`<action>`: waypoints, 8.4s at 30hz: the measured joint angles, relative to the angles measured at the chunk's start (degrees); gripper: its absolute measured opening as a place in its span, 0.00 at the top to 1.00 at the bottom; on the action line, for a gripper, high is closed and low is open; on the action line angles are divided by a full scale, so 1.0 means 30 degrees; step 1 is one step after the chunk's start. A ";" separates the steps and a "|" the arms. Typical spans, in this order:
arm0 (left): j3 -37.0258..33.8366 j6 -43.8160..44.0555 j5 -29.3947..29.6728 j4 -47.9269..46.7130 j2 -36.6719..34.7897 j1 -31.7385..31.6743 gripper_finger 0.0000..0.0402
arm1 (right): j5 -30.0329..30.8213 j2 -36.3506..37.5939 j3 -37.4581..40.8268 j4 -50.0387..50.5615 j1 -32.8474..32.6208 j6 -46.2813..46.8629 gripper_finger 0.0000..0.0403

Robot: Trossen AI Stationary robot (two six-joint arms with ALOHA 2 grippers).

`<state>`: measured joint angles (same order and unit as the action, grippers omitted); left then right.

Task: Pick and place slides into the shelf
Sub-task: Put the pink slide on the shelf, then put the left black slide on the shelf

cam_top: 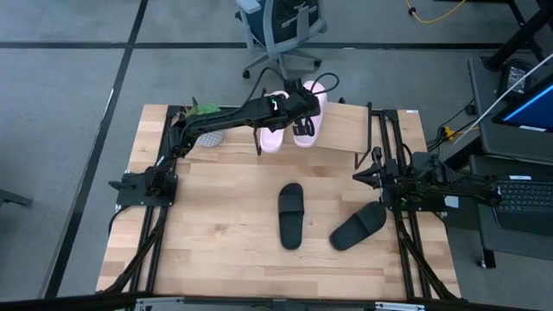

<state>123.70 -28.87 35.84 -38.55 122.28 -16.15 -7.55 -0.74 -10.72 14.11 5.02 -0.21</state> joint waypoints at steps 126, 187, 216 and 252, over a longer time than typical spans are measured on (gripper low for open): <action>0.0007 -0.1037 0.1308 -0.3787 -0.0116 0.0596 0.77 | 0.0007 -0.0003 0.0015 0.0182 -0.0007 -0.0029 0.94; -2.1388 0.6094 -0.5363 1.3785 -1.5153 0.6758 0.81 | -0.2207 0.0004 0.0284 -0.2526 -0.0029 0.0357 0.94; -3.4951 0.7061 -0.5803 1.9619 -2.6853 0.6222 0.81 | -0.1986 -1.3269 -0.7582 -0.2185 -0.1182 -0.0044 0.94; -3.6144 0.8600 -0.9420 1.7794 -2.8516 0.6146 0.81 | 1.1409 -2.9593 -2.0171 0.6802 -1.0620 0.6558 0.99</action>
<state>15.27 -3.07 7.58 14.83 36.73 2.28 26.67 -89.52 -71.23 34.51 -26.85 19.47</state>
